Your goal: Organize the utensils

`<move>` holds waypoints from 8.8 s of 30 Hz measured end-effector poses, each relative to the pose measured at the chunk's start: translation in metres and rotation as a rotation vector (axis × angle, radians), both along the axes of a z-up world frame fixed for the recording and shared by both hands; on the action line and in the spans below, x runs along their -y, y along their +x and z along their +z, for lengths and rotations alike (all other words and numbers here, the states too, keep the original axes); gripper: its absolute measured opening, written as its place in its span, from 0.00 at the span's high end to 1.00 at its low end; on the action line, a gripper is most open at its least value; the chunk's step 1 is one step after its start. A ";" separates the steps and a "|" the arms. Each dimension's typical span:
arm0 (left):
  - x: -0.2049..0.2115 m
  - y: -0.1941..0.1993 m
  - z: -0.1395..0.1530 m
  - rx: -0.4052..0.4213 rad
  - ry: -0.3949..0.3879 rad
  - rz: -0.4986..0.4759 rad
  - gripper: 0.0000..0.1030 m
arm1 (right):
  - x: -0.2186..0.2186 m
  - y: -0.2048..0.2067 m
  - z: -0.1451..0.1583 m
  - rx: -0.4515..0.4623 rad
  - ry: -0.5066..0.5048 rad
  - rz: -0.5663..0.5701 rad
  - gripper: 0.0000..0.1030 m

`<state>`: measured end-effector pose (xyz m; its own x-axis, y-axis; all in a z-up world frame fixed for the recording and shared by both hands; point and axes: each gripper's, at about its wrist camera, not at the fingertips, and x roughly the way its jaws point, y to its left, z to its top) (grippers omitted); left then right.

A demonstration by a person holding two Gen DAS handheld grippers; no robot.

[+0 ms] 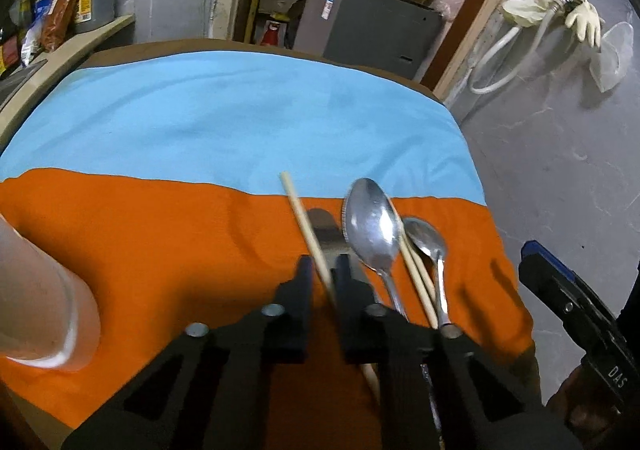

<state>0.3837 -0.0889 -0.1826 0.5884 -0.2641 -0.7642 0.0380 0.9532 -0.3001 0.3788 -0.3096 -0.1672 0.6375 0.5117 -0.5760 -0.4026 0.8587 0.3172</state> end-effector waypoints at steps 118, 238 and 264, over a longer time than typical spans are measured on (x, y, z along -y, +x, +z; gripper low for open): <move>-0.258 -0.115 0.137 0.844 -0.105 0.338 0.98 | -0.271 -0.086 0.080 0.651 -0.018 0.081 0.99; 0.023 -0.010 0.009 -0.016 0.048 -0.049 0.64 | -0.045 -0.025 -0.024 -0.096 -0.354 0.074 0.81; 0.000 -0.044 0.005 -0.048 0.139 -0.098 0.84 | -0.033 -0.021 -0.023 -0.131 -0.293 0.047 0.93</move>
